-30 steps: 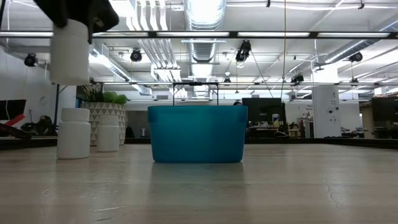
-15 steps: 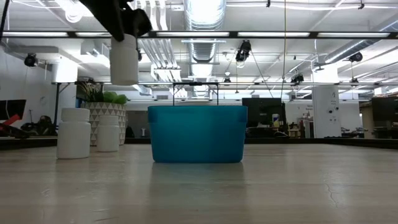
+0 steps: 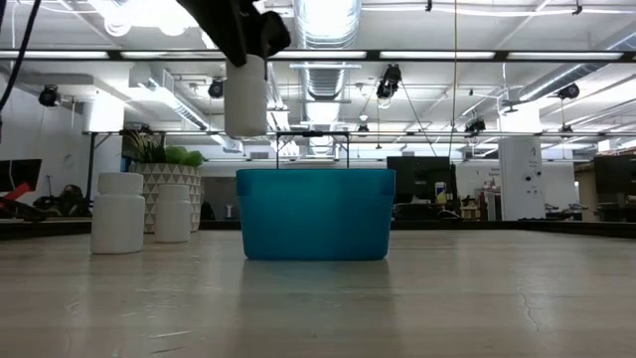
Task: Pick and place pill bottles into a basket
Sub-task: Put the white medicine bottle into the blue bin
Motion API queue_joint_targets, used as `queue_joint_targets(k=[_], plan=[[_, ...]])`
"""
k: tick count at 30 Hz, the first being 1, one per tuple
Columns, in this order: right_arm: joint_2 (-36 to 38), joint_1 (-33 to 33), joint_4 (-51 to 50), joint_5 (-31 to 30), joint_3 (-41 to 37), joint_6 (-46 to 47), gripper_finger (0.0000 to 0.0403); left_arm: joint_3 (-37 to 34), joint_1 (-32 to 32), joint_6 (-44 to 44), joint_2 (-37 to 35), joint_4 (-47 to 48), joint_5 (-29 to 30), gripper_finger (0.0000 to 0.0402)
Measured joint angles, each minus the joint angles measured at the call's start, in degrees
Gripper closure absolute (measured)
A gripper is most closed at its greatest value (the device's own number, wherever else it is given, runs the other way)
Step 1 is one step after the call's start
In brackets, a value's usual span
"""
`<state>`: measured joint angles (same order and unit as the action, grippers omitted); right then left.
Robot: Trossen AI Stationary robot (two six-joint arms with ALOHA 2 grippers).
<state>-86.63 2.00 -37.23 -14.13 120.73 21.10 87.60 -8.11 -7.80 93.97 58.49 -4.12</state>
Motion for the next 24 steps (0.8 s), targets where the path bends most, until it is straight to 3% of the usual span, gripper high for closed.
queue_joint_targets(k=[12,24], plan=[[0.0,-0.4,-1.0,-0.3,0.0,1.7,0.0193,2.1,3.2,-6.5,4.7,0.5,-0.3,0.026],[0.0,-0.7,-1.7,-0.6,0.0,2.3,0.0193,2.5,5.4,-4.3,6.0,-4.3,-1.7,0.026]])
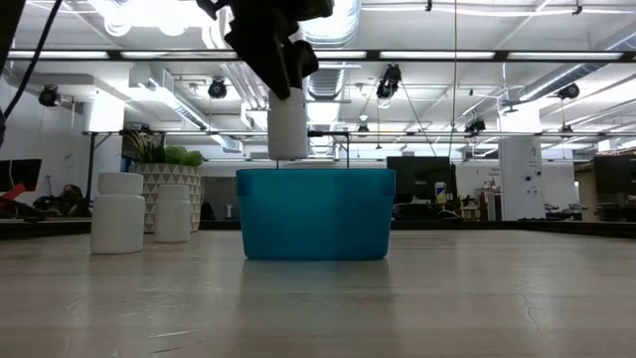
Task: Pick and place pill bottles into a basket
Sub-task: Put the white medicine bottle into the blue bin
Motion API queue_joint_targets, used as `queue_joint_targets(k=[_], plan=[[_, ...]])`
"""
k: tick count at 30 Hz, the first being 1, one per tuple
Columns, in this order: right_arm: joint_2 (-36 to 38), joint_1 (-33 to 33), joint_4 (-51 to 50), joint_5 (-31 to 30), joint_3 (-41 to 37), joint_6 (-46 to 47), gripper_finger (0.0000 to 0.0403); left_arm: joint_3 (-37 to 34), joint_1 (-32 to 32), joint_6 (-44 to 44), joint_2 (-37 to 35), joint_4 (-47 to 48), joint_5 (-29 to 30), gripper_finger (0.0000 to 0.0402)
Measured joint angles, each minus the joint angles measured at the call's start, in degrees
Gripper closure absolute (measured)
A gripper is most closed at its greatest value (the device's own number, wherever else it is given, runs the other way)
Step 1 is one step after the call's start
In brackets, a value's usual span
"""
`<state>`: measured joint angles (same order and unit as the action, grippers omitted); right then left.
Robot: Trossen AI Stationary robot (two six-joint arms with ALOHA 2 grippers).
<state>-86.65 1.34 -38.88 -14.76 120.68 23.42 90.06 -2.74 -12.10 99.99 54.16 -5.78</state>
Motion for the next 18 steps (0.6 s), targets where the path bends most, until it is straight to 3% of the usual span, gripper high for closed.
queue_joint_targets(k=[18], plan=[[-0.1,-1.3,-0.5,-0.4,0.0,0.0,0.0193,-0.5,-3.1,5.9,5.2,-4.5,-0.6,0.026]])
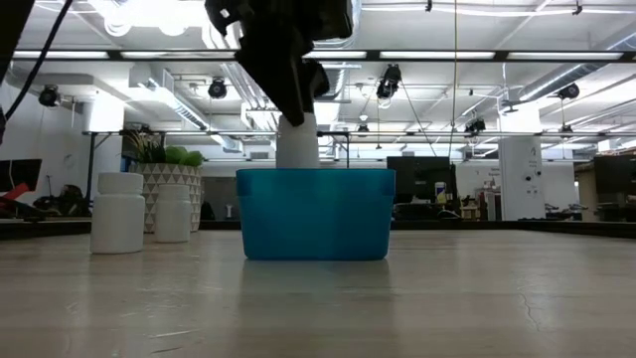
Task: Pick and place pill bottles into a basket
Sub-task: Put the white medicine bottle into the blue bin
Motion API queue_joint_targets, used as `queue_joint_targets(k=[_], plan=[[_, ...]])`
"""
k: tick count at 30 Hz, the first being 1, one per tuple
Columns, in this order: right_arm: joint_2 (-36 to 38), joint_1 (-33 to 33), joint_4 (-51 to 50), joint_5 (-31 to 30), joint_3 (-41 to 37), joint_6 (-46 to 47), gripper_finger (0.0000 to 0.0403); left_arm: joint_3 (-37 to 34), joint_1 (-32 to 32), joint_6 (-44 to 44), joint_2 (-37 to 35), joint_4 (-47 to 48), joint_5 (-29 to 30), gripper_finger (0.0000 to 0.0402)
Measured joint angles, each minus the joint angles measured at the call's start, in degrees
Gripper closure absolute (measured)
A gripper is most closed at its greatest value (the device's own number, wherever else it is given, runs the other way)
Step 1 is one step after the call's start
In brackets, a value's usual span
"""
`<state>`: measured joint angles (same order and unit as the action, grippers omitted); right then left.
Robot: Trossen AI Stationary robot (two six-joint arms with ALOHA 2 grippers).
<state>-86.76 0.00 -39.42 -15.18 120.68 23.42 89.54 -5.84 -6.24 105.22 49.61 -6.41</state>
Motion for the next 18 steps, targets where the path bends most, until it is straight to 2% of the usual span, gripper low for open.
queue_joint_targets(k=[7,18], plan=[[0.0,-0.5,-0.7,0.0,-0.1,0.2,0.0193,-0.1,-1.0,0.0,2.4,0.3,-1.1,0.026],[0.0,-0.5,-0.8,-0.4,-0.1,0.0,0.0193,-1.0,-1.1,0.0,2.5,-1.8,-2.3,0.026]])
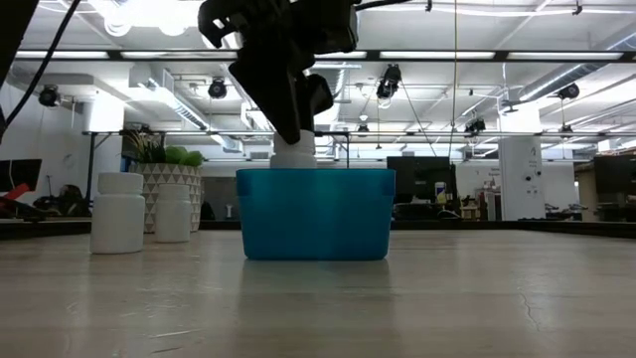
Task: Pick and place pill bottles into a basket
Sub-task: Put the white medicine bottle into the blue bin
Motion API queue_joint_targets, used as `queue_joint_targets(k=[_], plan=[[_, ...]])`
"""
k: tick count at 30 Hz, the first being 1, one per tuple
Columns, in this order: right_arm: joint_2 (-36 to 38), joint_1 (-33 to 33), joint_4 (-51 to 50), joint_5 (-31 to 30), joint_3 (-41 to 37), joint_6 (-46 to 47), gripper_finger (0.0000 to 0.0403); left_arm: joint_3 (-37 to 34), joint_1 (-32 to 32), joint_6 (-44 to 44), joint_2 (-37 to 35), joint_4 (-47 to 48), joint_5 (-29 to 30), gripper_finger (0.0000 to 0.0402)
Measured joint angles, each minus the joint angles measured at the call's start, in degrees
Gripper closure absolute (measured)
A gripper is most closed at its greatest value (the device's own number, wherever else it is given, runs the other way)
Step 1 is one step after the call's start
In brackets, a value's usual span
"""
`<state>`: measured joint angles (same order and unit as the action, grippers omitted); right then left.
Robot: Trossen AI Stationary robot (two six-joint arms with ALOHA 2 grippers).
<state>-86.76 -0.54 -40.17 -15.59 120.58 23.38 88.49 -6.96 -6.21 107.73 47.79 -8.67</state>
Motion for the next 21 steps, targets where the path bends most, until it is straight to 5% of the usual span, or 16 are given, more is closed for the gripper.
queue_joint_targets(k=[21], plan=[[-0.1,-0.4,0.0,-1.1,-0.7,0.2,0.0193,-9.9,0.0,5.9,-0.3,-10.3,-0.3,0.026]])
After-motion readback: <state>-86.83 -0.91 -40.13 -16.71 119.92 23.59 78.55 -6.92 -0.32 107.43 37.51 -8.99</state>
